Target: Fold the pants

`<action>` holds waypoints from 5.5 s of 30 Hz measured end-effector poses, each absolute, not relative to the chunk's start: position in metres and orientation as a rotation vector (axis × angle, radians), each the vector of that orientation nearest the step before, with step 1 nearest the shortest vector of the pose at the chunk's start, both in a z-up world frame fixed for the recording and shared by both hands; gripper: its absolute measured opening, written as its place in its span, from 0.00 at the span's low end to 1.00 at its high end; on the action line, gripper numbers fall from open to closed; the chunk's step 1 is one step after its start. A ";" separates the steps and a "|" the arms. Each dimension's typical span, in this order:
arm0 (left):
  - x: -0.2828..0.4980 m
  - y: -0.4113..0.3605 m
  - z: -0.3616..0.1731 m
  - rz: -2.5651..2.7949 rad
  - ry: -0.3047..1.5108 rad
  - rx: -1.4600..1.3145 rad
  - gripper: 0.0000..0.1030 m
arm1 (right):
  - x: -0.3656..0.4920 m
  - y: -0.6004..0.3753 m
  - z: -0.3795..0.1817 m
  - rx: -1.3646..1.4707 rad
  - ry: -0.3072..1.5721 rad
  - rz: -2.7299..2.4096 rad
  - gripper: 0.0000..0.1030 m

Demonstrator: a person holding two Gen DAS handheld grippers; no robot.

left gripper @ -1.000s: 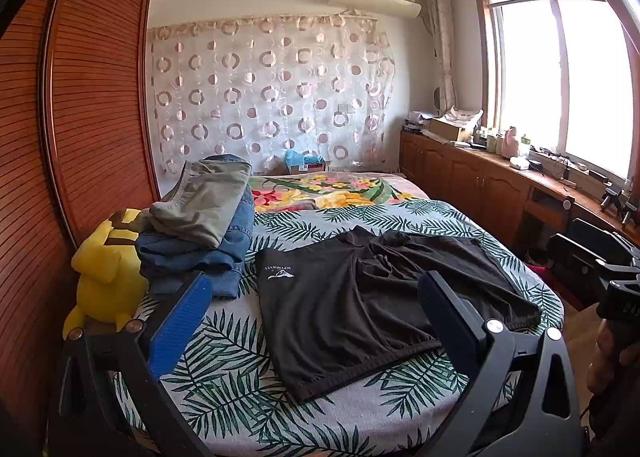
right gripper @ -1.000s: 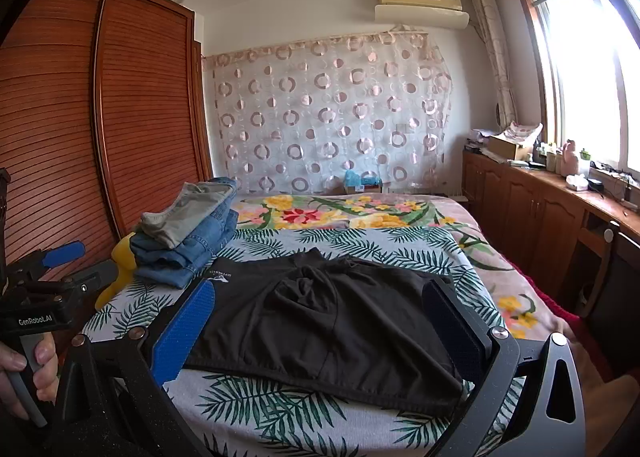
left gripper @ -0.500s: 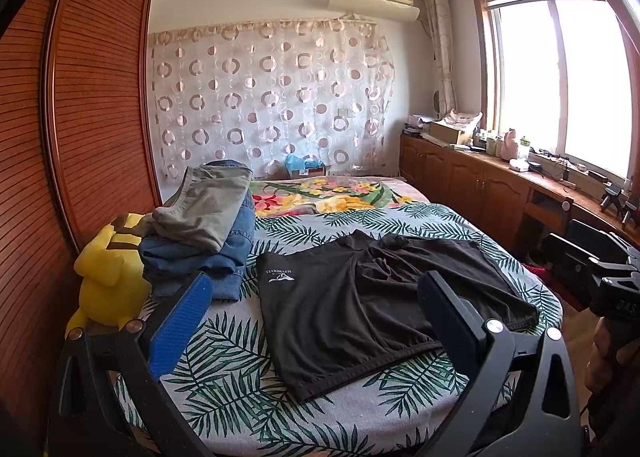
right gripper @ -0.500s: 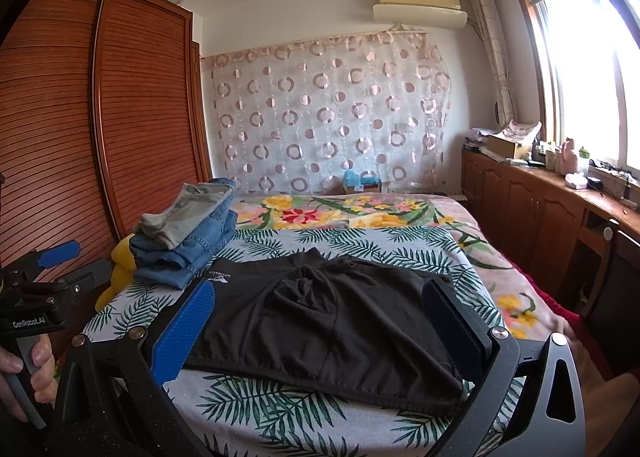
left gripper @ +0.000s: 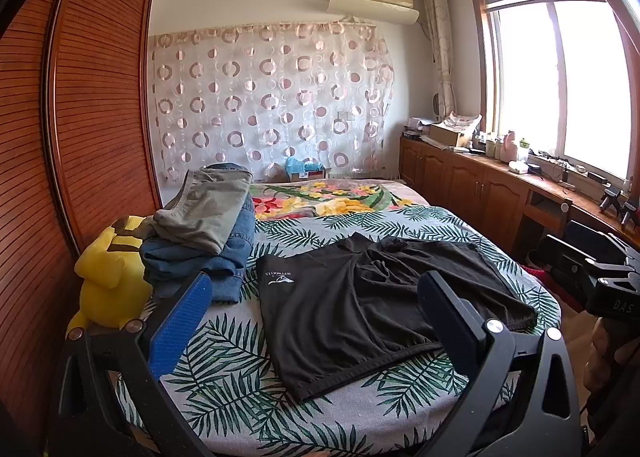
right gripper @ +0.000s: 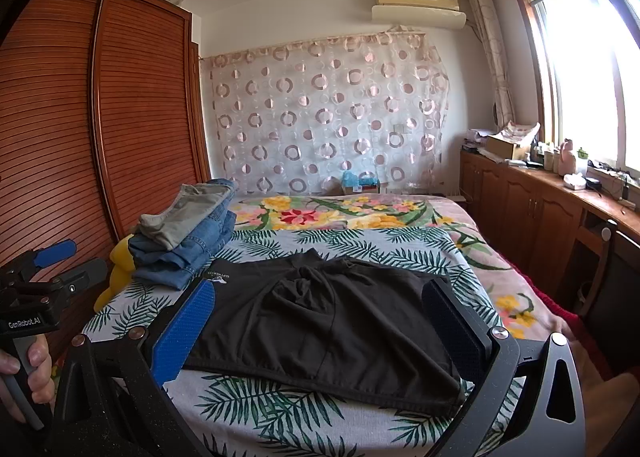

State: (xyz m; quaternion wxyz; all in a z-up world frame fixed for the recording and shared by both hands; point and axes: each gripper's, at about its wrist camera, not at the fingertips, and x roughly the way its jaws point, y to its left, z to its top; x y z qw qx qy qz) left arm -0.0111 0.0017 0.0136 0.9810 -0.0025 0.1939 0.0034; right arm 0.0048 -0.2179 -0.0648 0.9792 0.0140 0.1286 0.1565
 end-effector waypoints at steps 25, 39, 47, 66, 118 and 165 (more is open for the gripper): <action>-0.013 0.002 0.015 0.007 0.386 -0.002 1.00 | 0.005 -0.219 -0.064 0.028 0.262 0.317 1.00; -0.011 0.003 0.016 0.005 0.402 -0.005 1.00 | 0.006 -0.219 -0.067 0.019 0.271 0.317 1.00; 0.008 0.006 -0.009 0.000 0.459 -0.010 1.00 | 0.012 -0.223 -0.073 0.013 0.303 0.303 1.00; 0.031 0.023 -0.060 0.011 0.596 -0.043 1.00 | 0.032 -0.230 -0.085 -0.012 0.422 0.226 1.00; 0.057 0.021 -0.114 -0.145 0.812 -0.037 0.06 | 0.023 -0.226 -0.079 -0.044 0.573 0.194 1.00; 0.112 -0.061 -0.024 -0.353 0.660 0.040 0.63 | 0.052 -0.242 -0.092 -0.003 0.571 0.215 1.00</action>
